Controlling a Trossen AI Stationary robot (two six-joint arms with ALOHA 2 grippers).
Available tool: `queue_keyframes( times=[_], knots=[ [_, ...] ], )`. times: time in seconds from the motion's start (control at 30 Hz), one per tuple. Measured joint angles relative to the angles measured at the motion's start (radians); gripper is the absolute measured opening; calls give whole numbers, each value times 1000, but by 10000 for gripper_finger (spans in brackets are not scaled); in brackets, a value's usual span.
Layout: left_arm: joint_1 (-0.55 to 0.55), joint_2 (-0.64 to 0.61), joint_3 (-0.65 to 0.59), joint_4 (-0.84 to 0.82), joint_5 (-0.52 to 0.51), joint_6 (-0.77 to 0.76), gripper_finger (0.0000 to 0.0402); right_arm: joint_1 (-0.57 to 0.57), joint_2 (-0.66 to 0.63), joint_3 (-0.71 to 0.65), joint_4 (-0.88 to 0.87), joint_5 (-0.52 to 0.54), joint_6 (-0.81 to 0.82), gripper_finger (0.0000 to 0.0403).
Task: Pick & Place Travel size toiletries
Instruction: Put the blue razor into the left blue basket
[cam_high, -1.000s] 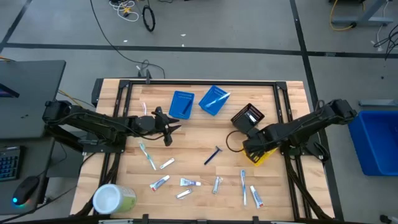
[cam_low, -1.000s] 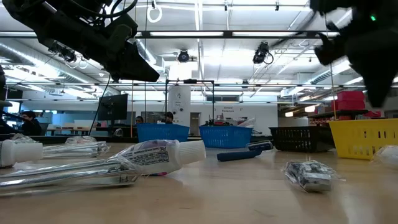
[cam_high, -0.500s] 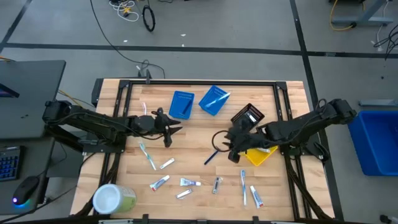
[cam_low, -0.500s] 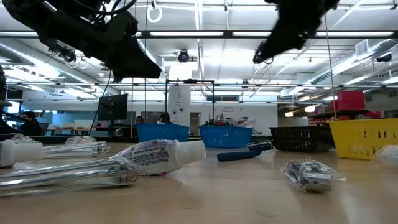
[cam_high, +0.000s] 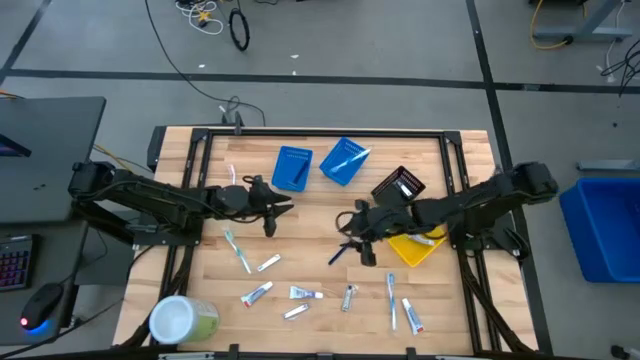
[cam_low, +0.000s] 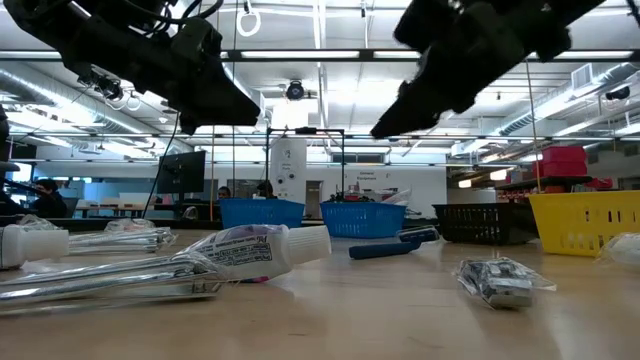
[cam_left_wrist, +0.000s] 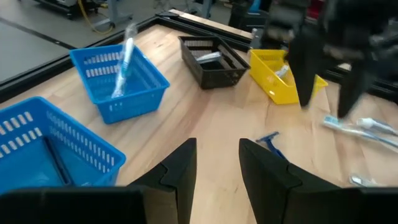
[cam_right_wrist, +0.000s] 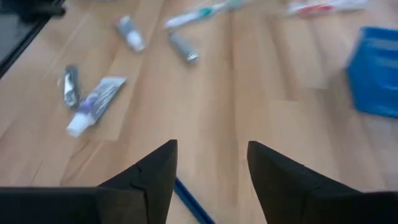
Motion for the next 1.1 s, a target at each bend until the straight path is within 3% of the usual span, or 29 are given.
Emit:
queue_keyframes(
  times=[0.2,0.37,0.6,0.93,1.1],
  knots=[
    [0,0,0,0,-24,-35,127,-18,205,89,-74,-157,-68,207],
    [0,0,0,-2,-20,-36,127,-18,314,115,-125,-115,-95,196],
    [0,0,0,-2,-20,-37,127,-31,322,115,-166,-88,-103,169],
    [0,0,0,-8,9,-37,127,-40,321,110,-172,-95,-128,39],
    [0,0,0,-7,10,-37,127,-53,314,114,-159,-74,-129,27]
  ],
)
